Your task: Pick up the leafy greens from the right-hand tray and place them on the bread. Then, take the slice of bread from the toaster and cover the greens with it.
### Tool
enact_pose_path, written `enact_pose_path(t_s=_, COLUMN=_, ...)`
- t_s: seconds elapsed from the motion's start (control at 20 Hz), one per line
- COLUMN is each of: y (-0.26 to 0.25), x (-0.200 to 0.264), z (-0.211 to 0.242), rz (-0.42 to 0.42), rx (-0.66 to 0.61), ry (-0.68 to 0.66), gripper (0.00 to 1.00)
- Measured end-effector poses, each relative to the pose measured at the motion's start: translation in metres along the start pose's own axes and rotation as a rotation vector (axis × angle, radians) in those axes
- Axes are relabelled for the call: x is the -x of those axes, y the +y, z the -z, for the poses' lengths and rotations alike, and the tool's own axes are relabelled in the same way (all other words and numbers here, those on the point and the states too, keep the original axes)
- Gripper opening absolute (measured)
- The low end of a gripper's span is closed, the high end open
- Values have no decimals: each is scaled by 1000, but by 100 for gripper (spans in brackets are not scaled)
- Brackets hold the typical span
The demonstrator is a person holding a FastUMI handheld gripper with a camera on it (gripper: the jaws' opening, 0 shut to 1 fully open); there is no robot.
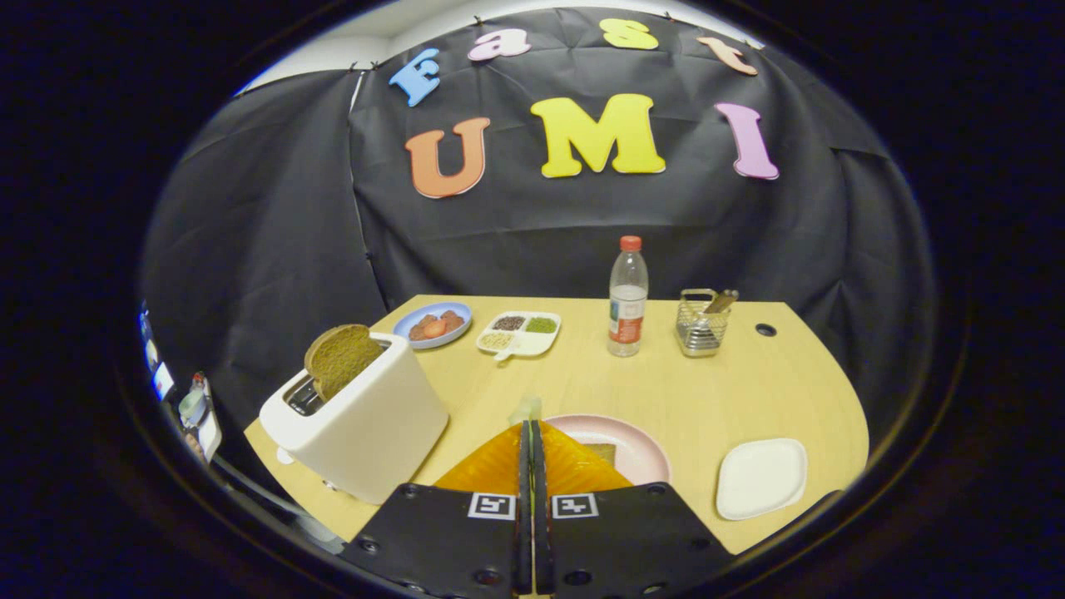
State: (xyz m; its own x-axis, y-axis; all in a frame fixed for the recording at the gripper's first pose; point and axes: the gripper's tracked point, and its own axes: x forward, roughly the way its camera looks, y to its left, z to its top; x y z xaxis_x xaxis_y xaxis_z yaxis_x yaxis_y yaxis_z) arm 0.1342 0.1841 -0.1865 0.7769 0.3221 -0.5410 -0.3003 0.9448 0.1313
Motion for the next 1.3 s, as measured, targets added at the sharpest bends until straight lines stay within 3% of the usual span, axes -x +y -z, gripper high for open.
enact_pose_path(t_s=0.15, y=9, x=-30, z=15, rz=-45, rx=-31, ry=57, gripper=1)
enact_pose_path(t_s=0.4, y=-35, x=-73, z=24, rz=42, rx=-22, ry=70, gripper=2)
enact_pose_path(t_s=0.7, y=-47, x=-102, z=42, rz=15, rx=2, ry=85, gripper=2)
enact_pose_path(t_s=0.95, y=-66, x=-108, z=40, rz=91, rx=81, ry=38, gripper=8)
enact_pose_path(t_s=1.25, y=-67, x=-89, z=32, rz=135, rx=117, ry=-34, gripper=79)
enact_pose_path(t_s=1.3, y=-65, x=-80, z=29, rz=137, rx=104, ry=-43, gripper=84)
